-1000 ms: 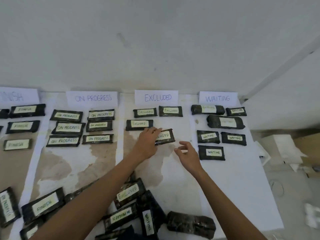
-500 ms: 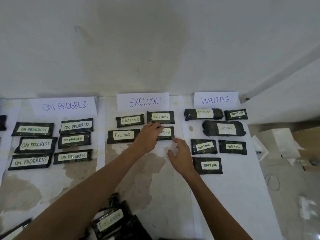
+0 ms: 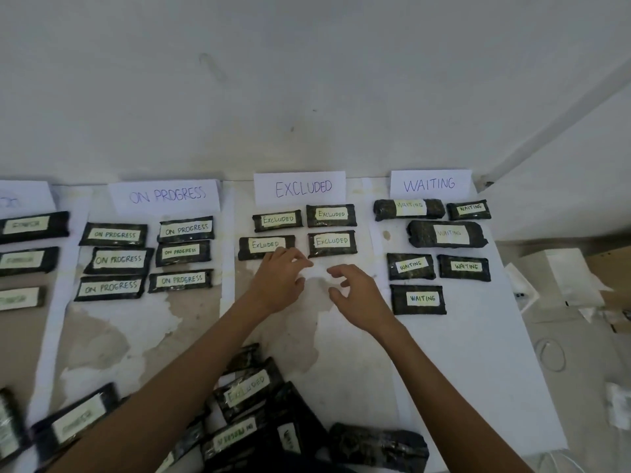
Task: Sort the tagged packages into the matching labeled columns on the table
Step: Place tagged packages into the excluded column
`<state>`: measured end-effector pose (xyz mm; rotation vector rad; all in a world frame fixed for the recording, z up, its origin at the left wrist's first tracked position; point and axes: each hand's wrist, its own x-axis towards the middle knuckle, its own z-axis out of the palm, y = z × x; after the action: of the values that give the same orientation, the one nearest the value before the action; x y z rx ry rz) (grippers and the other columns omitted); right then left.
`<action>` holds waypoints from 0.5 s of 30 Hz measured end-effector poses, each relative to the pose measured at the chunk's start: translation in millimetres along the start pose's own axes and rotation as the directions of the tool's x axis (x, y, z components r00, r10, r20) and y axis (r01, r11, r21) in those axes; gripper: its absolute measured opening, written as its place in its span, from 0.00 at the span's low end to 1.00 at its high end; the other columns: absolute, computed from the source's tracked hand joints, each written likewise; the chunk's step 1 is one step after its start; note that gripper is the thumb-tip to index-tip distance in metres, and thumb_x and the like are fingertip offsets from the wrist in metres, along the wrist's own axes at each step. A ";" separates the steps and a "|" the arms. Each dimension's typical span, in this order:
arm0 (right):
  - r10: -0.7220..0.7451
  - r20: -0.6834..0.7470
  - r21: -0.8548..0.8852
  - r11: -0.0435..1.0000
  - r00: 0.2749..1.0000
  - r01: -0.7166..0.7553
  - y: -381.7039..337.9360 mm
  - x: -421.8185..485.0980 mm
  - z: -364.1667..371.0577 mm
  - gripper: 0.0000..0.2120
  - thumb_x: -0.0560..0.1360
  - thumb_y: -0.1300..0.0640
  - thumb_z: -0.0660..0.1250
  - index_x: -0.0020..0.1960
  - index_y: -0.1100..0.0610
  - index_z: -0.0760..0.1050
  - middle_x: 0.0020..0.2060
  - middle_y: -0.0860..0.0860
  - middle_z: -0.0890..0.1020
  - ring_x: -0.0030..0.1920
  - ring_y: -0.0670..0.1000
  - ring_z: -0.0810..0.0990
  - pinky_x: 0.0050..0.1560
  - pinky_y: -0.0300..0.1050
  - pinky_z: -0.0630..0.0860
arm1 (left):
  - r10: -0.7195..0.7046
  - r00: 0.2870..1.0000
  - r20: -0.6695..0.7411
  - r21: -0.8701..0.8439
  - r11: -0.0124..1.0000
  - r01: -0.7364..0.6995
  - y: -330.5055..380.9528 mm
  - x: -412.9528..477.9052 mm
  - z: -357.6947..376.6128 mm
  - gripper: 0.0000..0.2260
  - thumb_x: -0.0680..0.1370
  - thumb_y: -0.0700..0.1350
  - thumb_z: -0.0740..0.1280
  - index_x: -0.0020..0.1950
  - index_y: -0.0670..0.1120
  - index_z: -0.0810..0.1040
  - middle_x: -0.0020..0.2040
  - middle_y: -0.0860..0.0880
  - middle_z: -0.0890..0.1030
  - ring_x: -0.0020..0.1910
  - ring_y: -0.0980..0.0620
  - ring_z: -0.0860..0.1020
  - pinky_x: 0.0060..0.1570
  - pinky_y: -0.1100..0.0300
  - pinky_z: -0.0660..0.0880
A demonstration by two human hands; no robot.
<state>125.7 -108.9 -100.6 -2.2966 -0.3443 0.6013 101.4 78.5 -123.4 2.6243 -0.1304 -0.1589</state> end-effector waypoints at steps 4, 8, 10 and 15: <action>-0.069 0.021 -0.006 0.998 0.997 0.070 -16.0 -27.6 11.8 0.16 0.75 0.59 0.66 0.63 0.54 0.73 0.58 0.50 0.77 0.50 0.45 0.74 0.52 0.36 0.70 | -0.062 0.998 0.009 0.019 0.998 0.062 -3.8 -51.7 -9.6 0.17 0.75 0.43 0.64 0.63 0.48 0.75 0.61 0.47 0.75 0.63 0.44 0.69 0.61 0.50 0.64; -0.078 0.056 -0.026 0.996 0.995 0.080 -25.5 -53.7 28.2 0.16 0.75 0.58 0.66 0.62 0.52 0.73 0.56 0.48 0.78 0.50 0.47 0.76 0.53 0.41 0.74 | -0.110 0.994 0.010 -0.002 0.994 0.110 -10.7 -97.6 -12.1 0.16 0.75 0.44 0.64 0.63 0.49 0.75 0.60 0.48 0.75 0.61 0.46 0.70 0.58 0.51 0.66; -0.070 0.095 -0.045 0.996 0.993 0.075 -28.3 -64.6 39.1 0.16 0.76 0.58 0.66 0.63 0.52 0.73 0.55 0.48 0.78 0.51 0.49 0.77 0.53 0.42 0.75 | -0.128 0.992 0.010 -0.020 0.992 0.128 -14.7 -118.6 -9.5 0.15 0.75 0.44 0.64 0.62 0.49 0.75 0.59 0.49 0.75 0.59 0.47 0.71 0.58 0.51 0.67; -0.037 0.222 -0.146 0.987 0.974 0.071 -25.7 -84.3 74.2 0.18 0.76 0.57 0.65 0.65 0.53 0.71 0.58 0.50 0.77 0.50 0.47 0.75 0.54 0.43 0.74 | -0.186 0.981 0.058 -0.007 0.982 0.187 -24.3 -166.2 8.4 0.15 0.75 0.44 0.64 0.61 0.49 0.76 0.56 0.49 0.77 0.56 0.45 0.73 0.55 0.51 0.71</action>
<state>13.7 -81.9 -102.0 -2.3625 -0.5746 0.8281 -62.5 115.9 -127.9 2.6181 0.0972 -0.2985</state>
